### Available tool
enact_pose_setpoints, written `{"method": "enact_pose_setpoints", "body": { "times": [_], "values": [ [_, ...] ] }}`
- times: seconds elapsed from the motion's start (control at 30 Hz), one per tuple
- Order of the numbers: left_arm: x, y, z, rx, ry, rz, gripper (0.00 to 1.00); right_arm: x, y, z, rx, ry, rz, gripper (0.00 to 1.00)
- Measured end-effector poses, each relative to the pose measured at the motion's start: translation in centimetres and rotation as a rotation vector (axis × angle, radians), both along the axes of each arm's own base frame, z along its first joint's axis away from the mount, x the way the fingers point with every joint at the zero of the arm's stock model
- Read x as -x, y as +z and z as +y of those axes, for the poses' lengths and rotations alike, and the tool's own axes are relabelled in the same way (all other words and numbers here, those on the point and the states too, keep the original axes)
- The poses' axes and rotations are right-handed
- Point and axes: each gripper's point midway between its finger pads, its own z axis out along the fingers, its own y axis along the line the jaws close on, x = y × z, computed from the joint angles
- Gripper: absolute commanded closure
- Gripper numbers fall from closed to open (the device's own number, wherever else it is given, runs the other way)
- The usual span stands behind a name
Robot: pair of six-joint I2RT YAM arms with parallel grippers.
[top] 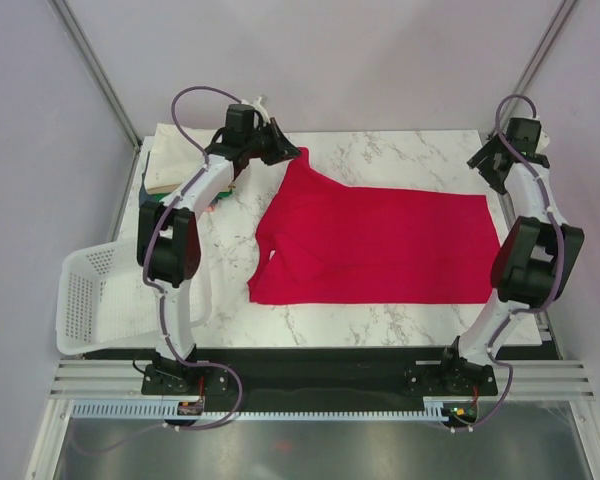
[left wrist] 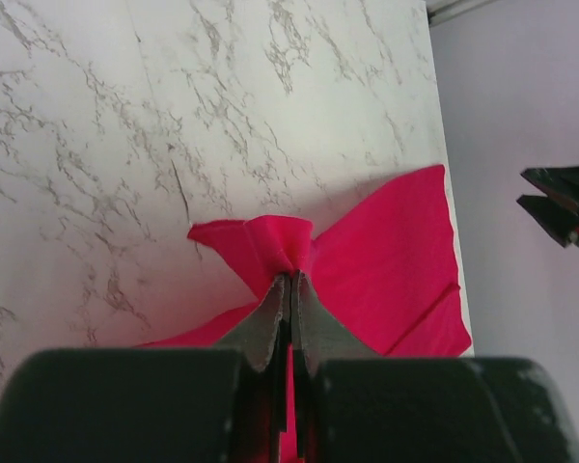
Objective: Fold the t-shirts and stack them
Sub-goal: Fold the tshirt
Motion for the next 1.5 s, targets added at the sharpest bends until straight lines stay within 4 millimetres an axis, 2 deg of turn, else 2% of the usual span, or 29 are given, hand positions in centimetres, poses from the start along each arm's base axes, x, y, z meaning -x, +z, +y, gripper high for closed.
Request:
{"method": "enact_pose_setpoints", "body": {
  "times": [0.1,0.23,0.37,0.5,0.67,0.8,0.97,1.07,1.1,1.13,1.4,1.5],
  "values": [
    [0.7,-0.5,-0.5,-0.005,-0.02,0.012,0.98,-2.1,-3.1,-3.7,0.029,-0.056,0.075,0.25],
    [1.4,-2.0,-1.0,-0.012,-0.047,0.052,0.98,-3.5,-7.7,-6.5,0.069,-0.082,0.183,0.27],
    [1.8,-2.4,-1.2,-0.011,-0.061,0.067,0.98,-4.3,-11.8,-7.5,0.094,-0.08,0.265,0.32],
    [1.8,-2.5,-1.3,-0.006,-0.069,0.069,0.98,-4.0,-14.0,-7.8,0.109,-0.08,0.321,0.35],
    [1.8,-3.8,-1.4,-0.011,-0.072,0.092,0.98,-4.4,-14.1,-8.3,0.134,-0.088,0.326,0.46],
    [1.9,-4.4,-1.6,-0.015,-0.076,0.106,0.98,-4.3,-14.2,-8.4,0.14,-0.091,0.328,0.61],
    [2.0,-4.5,-1.9,-0.015,-0.08,0.107,0.98,-4.2,-14.4,-8.2,0.135,-0.104,0.299,0.69],
    [2.0,-4.5,-2.0,-0.016,-0.082,0.107,0.98,-3.6,-14.5,-7.8,0.122,-0.108,0.288,0.85],
    [2.1,-4.5,-2.0,-0.016,-0.082,0.107,0.98,-3.6,-14.5,-7.7,0.117,-0.108,0.284,0.95],
    [2.1,-4.5,-2.0,-0.016,-0.083,0.107,0.98,-3.7,-14.5,-7.6,0.114,-0.106,0.279,1.0],
    [2.2,-4.6,-2.1,-0.018,-0.085,0.114,0.98,-3.0,-14.2,-7.3,0.105,-0.107,0.277,1.0],
    [2.5,-4.7,-2.0,-0.023,-0.086,0.126,0.98,-2.4,-12.9,-6.9,0.101,-0.104,0.271,1.0]
  ]
}}
